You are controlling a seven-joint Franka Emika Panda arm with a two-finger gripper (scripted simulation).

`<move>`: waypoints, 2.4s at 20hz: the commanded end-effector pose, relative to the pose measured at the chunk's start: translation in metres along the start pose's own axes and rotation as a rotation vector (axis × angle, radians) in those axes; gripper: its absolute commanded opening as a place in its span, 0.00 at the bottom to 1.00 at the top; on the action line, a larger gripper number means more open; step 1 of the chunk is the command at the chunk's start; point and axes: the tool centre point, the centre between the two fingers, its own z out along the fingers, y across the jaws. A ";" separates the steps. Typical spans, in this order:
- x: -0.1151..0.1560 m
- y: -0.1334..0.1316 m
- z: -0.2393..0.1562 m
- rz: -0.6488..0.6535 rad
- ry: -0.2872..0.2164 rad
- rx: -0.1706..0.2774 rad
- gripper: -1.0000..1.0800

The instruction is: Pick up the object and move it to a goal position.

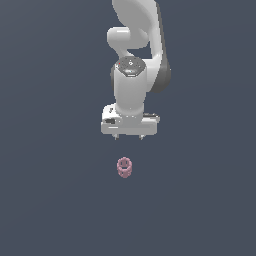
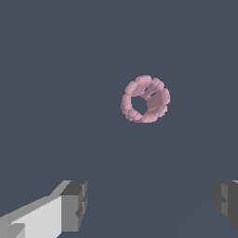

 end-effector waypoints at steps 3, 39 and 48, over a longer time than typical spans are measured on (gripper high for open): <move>0.000 -0.002 0.000 -0.001 0.001 0.000 0.96; 0.058 0.006 0.042 0.477 -0.021 0.007 0.96; 0.072 0.016 0.058 0.619 -0.028 0.003 0.96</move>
